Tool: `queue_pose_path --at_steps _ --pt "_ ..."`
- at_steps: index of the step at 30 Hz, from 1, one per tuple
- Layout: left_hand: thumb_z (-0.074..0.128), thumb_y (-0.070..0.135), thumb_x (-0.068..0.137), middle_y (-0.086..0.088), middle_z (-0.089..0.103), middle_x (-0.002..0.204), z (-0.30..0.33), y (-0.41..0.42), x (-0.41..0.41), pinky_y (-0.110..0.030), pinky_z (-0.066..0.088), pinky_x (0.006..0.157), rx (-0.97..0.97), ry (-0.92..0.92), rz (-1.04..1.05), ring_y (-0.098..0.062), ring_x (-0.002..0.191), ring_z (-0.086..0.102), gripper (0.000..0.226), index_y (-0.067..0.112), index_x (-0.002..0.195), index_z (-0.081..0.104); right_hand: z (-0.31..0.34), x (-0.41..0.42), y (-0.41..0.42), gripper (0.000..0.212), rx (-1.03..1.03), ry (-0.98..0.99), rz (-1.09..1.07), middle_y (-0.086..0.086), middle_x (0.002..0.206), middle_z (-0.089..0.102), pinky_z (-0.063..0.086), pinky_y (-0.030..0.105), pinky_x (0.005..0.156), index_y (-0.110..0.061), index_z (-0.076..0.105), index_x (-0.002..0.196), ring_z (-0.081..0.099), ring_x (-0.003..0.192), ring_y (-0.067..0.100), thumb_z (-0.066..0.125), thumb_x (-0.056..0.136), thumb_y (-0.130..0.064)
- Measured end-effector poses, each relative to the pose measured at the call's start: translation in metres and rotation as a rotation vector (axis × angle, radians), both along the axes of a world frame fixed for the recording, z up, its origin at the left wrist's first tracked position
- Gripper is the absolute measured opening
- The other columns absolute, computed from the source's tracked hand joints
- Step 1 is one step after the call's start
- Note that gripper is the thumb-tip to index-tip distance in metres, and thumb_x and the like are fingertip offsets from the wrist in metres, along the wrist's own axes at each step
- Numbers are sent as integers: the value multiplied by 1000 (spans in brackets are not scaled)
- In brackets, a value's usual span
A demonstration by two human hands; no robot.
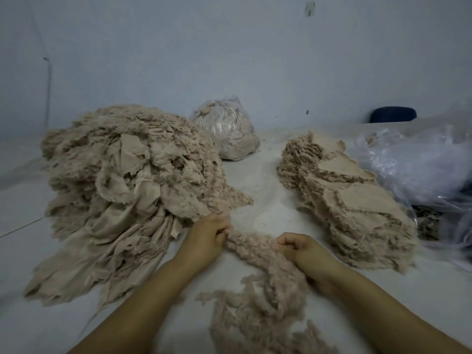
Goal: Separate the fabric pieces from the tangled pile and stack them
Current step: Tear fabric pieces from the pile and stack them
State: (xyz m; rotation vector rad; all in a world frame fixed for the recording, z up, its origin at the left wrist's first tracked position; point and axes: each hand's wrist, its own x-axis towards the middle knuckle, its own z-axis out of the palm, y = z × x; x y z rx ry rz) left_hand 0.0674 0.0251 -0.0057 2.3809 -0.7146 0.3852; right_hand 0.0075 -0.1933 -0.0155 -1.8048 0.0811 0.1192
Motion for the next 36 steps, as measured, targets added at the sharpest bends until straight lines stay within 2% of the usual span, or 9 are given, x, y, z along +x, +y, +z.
queue_pose_path --at_steps 5,8,12,16,20,23,28,33,36 --pt "62 -5 81 2 60 76 -3 -24 1 -3 34 59 -265 -53 153 -12 67 53 14 4 83 73 13 14 17 35 -180 -142 -19 -2 88 62 42 19 62 -21 61 99 57 73 10 63 84 -53" --pt "62 -10 81 17 65 71 0 -35 -6 -3 41 63 -497 61 43 3 69 60 24 11 80 74 15 17 26 61 70 -87 47 4 86 65 48 23 66 -13 66 89 62 76 19 52 77 -71" --pt "59 -12 79 -6 59 66 -1 -36 -10 -27 42 62 -889 460 -153 -21 64 53 28 13 69 65 15 19 23 54 460 96 92 7 89 75 56 27 68 -16 79 86 71 82 20 40 95 -54" --pt "52 -3 59 -6 48 58 1 -41 -11 -24 38 52 -1194 733 -238 -17 55 44 20 15 56 62 11 19 26 25 382 125 104 14 84 71 53 28 64 -1 73 87 66 71 23 72 79 -24" --pt "51 -4 77 -13 64 75 3 -41 -5 -33 53 68 -1547 802 -155 -27 77 59 10 2 78 59 7 22 24 23 482 -19 -42 15 73 51 45 32 65 -8 50 73 51 67 25 64 89 -19" --pt "57 3 77 -23 67 108 7 -43 -5 -41 52 81 -1577 975 -154 -32 99 66 31 -9 106 58 10 20 23 23 567 -82 -37 11 67 58 48 26 52 -16 55 63 57 58 20 70 79 -23" --pt "64 16 81 -21 66 116 2 -52 -19 -47 52 91 -1240 1135 -257 -32 108 63 40 -2 117 62 10 17 28 26 564 -170 -20 12 76 66 54 29 60 -13 62 73 63 69 21 75 69 -35" --pt "61 23 88 -6 59 55 0 -58 -18 -19 41 39 -1020 836 77 -15 41 52 21 2 88 61 12 10 20 36 393 41 130 16 87 72 55 29 65 -4 70 82 69 77 25 77 68 -36" --pt "56 23 93 -17 69 75 4 -54 -12 -27 49 40 -1056 745 193 -27 56 66 29 -3 103 61 13 10 18 23 376 95 168 16 84 74 56 28 64 -7 75 81 71 73 23 74 75 -29"
